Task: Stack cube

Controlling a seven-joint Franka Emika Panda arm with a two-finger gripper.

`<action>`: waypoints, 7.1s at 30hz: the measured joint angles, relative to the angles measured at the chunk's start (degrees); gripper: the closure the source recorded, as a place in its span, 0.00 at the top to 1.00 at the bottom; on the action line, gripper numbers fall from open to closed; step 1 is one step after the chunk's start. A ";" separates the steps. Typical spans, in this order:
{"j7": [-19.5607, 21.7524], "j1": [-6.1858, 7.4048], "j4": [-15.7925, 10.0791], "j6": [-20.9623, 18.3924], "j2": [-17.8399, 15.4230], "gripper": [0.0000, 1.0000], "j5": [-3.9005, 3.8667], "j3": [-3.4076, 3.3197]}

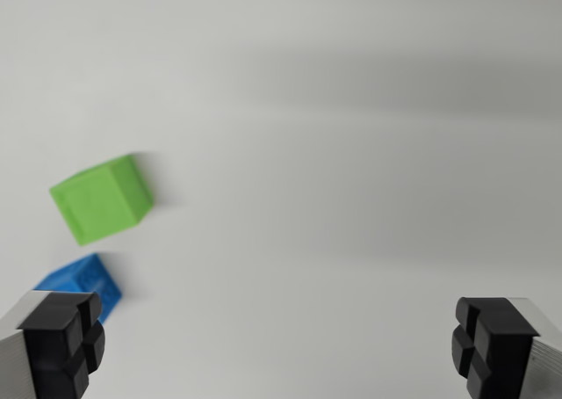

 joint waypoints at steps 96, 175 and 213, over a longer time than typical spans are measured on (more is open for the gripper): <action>-6.17 11.60 -12.97 35.34 24.68 1.00 -4.98 3.32; -6.44 11.94 -13.57 33.44 21.78 0.00 -4.58 3.13; -6.72 12.14 -17.82 24.58 8.86 0.00 -1.84 4.41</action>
